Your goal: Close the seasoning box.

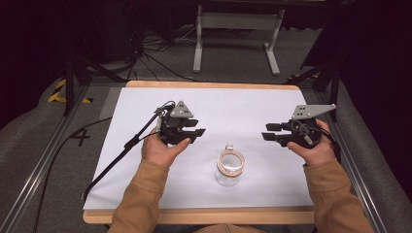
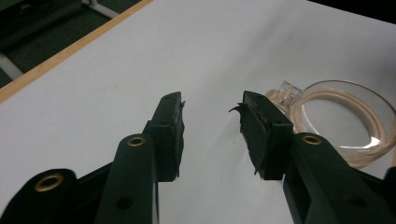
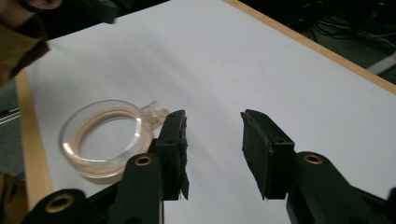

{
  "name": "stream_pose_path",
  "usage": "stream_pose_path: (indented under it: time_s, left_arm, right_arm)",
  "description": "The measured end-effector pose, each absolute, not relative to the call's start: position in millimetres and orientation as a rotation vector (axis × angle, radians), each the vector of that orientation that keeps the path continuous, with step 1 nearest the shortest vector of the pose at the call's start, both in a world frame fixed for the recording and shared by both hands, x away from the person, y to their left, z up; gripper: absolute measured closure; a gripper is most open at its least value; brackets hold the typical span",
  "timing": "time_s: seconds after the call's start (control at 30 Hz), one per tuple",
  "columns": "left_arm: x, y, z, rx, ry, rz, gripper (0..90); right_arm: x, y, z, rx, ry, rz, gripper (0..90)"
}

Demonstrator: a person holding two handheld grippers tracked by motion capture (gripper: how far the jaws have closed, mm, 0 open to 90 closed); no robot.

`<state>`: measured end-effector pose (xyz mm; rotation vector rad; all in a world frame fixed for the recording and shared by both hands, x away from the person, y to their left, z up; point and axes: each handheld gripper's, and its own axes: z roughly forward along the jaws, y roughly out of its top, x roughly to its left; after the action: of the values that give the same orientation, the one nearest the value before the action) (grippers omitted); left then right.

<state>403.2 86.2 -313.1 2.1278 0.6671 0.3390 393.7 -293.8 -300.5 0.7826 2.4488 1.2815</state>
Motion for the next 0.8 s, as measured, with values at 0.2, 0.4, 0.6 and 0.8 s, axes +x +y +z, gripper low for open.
stream_pose_path:
  time_s: [0.2,0.4,0.6,0.8]
  left_arm:
    - [407.3,92.7,-319.0,2.13,0.705,0.334,59.1]
    - [413.9,96.4,-325.7,2.138,0.741,0.352,58.3]
    - [423.4,99.8,-338.0,2.143,0.775,0.351,57.8]
    - [430.9,101.9,-349.6,2.164,0.797,0.355,56.8]
  right_arm:
    - [409.0,-316.4,-306.8,0.887,2.386,1.248,54.2]
    - [420.2,-331.5,-319.7,0.951,2.335,1.217,46.5]
    - [434.6,-340.3,-344.5,0.988,2.334,1.163,39.0]
    - [445.5,-340.9,-366.1,1.022,2.381,1.117,36.6]
